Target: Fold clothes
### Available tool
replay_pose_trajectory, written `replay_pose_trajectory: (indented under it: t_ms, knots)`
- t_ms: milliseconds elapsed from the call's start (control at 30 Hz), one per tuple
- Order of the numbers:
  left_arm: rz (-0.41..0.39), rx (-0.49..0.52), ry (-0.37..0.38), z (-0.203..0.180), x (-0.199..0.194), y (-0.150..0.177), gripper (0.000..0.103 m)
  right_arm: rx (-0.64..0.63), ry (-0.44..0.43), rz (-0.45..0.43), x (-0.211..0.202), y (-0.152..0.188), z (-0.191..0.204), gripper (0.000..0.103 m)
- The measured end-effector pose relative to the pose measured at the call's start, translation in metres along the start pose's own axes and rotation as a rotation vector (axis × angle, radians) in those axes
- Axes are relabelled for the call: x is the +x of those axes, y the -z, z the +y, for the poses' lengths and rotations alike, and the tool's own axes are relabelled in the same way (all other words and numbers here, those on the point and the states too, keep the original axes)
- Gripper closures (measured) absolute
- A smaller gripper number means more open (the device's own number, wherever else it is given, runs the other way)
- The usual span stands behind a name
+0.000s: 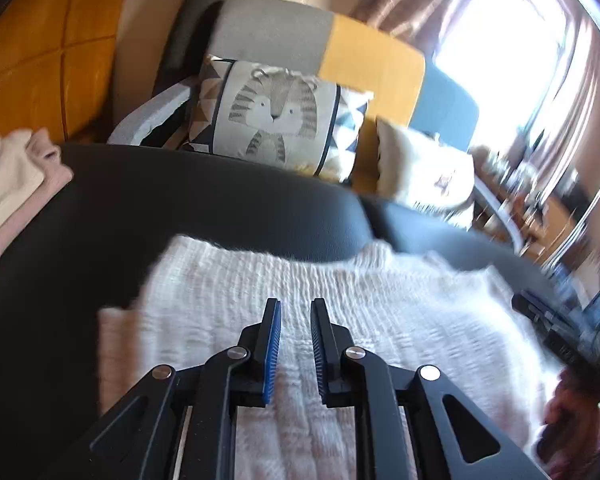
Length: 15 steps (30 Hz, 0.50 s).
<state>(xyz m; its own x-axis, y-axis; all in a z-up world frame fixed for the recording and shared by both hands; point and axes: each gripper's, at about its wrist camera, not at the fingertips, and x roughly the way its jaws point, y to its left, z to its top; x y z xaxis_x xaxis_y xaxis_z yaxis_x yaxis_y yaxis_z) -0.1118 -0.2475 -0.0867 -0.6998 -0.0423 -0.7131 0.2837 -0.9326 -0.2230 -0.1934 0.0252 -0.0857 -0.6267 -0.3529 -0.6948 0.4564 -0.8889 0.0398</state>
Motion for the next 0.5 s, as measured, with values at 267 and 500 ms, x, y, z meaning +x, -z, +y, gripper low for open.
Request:
replay_pose_trajectory:
  t_ms: [267,500]
  knots:
    - [-0.016,-0.093,0.085,0.038,0.017,0.02,0.088,0.33,0.006,0.096,0.045,0.019,-0.083,0.095]
    - [-0.026,-0.09,0.086,0.04,0.016,0.022,0.088,0.366,-0.047,0.09,0.049,0.02,-0.094,0.098]
